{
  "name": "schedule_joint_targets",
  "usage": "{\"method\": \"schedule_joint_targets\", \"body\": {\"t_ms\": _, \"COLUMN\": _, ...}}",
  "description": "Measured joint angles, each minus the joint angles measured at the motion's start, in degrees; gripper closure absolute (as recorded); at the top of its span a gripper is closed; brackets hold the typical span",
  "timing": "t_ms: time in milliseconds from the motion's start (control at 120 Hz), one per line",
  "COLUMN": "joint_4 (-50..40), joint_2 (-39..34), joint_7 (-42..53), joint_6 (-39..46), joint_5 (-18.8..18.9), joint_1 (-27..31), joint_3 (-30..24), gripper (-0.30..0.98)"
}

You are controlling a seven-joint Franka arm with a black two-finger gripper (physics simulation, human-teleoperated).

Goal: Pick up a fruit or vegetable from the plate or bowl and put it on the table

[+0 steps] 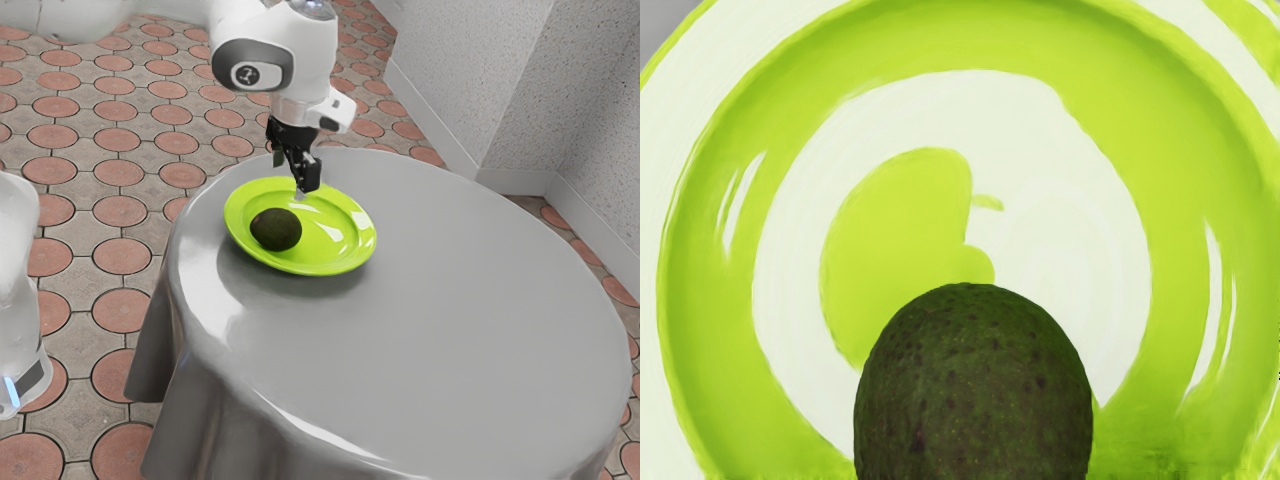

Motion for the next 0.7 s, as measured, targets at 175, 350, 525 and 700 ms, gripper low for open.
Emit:
{"method": "schedule_joint_targets", "body": {"t_ms": 175, "joint_4": -5.7, "joint_2": -2.9, "joint_7": 7.5, "joint_6": 3.3, "joint_5": -3.2, "joint_1": 2.5, "joint_3": -1.8, "gripper": 0.0}}
{"method": "schedule_joint_targets", "body": {"t_ms": 350, "joint_4": -8.5, "joint_2": -4.6, "joint_7": 13.0, "joint_6": 5.0, "joint_5": -5.2, "joint_1": 6.5, "joint_3": -2.0, "gripper": 0.0}}
{"method": "schedule_joint_targets", "body": {"t_ms": 525, "joint_4": -8.6, "joint_2": -3.8, "joint_7": 17.2, "joint_6": 5.9, "joint_5": -6.6, "joint_1": 8.8, "joint_3": -2.1, "gripper": 0.0}}
{"method": "schedule_joint_targets", "body": {"t_ms": 700, "joint_4": -8.7, "joint_2": -3.0, "joint_7": 20.2, "joint_6": 7.2, "joint_5": -8.0, "joint_1": 9.0, "joint_3": -4.1, "gripper": 0.0}}
